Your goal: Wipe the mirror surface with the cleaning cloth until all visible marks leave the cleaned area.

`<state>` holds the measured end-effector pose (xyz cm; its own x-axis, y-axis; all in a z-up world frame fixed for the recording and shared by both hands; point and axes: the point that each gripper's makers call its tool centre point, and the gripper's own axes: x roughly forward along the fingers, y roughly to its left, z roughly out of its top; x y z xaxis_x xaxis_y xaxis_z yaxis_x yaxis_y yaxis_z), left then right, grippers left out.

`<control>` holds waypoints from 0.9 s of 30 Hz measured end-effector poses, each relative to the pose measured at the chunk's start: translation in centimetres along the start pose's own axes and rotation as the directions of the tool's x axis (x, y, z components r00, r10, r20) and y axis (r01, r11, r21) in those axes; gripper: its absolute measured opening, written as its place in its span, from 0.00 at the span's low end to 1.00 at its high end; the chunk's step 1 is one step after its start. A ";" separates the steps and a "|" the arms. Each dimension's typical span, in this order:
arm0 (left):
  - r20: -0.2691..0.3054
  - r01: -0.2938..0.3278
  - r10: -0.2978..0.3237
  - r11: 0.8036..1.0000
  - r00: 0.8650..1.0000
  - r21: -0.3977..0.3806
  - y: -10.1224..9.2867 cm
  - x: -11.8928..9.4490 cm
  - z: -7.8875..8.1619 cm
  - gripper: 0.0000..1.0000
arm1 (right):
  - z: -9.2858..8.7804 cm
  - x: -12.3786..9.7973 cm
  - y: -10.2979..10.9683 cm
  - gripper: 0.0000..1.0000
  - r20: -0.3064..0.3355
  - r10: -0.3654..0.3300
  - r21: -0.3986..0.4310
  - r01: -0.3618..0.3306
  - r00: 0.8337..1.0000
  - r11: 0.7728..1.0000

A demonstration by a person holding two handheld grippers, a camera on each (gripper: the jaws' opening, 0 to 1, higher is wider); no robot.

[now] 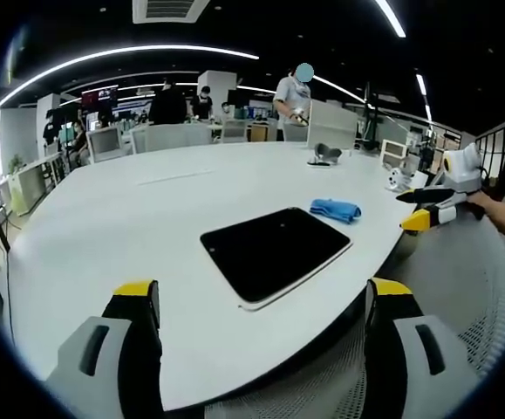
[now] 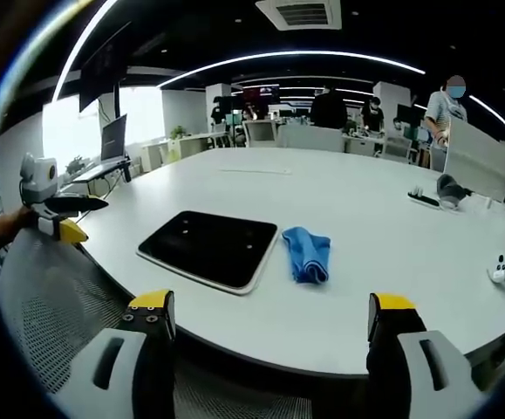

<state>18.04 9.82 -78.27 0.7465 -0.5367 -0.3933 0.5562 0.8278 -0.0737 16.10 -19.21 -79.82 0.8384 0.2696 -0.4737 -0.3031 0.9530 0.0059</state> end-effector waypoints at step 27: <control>0.016 0.019 -0.019 1.000 1.000 0.005 -0.3 -0.1 0.3 0.96 | -0.5 -0.1 0.1 0.88 -0.023 0.004 0.004 -0.004 1.000 1.000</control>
<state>17.89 9.61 -77.97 0.7417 -0.5546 -0.3772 0.5718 0.8168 -0.0765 15.80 -19.21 -80.23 0.8267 0.2703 -0.4935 -0.3047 0.9524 0.0114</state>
